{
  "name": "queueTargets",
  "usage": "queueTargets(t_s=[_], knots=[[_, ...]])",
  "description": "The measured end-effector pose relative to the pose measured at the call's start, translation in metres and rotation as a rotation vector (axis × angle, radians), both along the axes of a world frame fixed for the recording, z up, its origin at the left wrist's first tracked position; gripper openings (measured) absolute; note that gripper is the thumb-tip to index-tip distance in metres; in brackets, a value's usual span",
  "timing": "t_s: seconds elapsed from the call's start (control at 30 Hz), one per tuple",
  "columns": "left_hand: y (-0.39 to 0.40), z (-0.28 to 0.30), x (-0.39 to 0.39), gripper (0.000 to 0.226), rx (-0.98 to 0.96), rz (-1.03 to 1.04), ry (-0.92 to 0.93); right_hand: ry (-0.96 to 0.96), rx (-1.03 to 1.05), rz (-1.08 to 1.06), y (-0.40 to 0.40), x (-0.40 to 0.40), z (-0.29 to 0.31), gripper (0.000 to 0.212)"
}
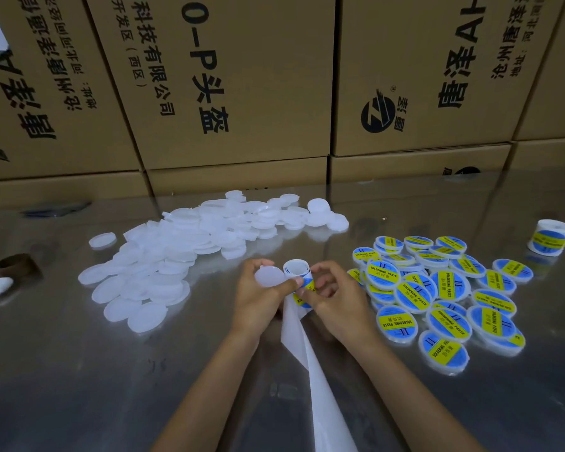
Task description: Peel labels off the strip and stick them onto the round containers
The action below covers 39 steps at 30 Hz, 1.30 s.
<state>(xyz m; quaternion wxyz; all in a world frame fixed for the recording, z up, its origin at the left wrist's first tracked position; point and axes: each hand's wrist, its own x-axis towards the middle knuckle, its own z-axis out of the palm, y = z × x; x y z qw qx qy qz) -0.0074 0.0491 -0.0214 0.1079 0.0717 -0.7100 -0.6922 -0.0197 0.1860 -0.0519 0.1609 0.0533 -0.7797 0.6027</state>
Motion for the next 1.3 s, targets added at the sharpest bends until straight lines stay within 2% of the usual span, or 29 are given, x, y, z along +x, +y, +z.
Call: queueTargets(t_s=[0.4,0.73,0.97,1.3], knots=[[0.0,0.0,0.002,0.033,0.096,-0.004,-0.027,-0.091,0.017,-0.031,-0.001,0.005,0.005,0.034],[-0.001,0.005,0.008,0.035,0.208,-0.052,-0.115,-0.131,0.101,-0.041,0.001,0.012,0.01,0.03],[-0.007,0.008,0.01,0.035,0.238,-0.074,-0.157,-0.094,0.145,0.072,0.005,0.02,0.02,0.018],[-0.01,0.01,0.012,0.034,0.259,-0.102,-0.19,-0.163,0.064,0.324,0.002,0.032,0.029,0.028]])
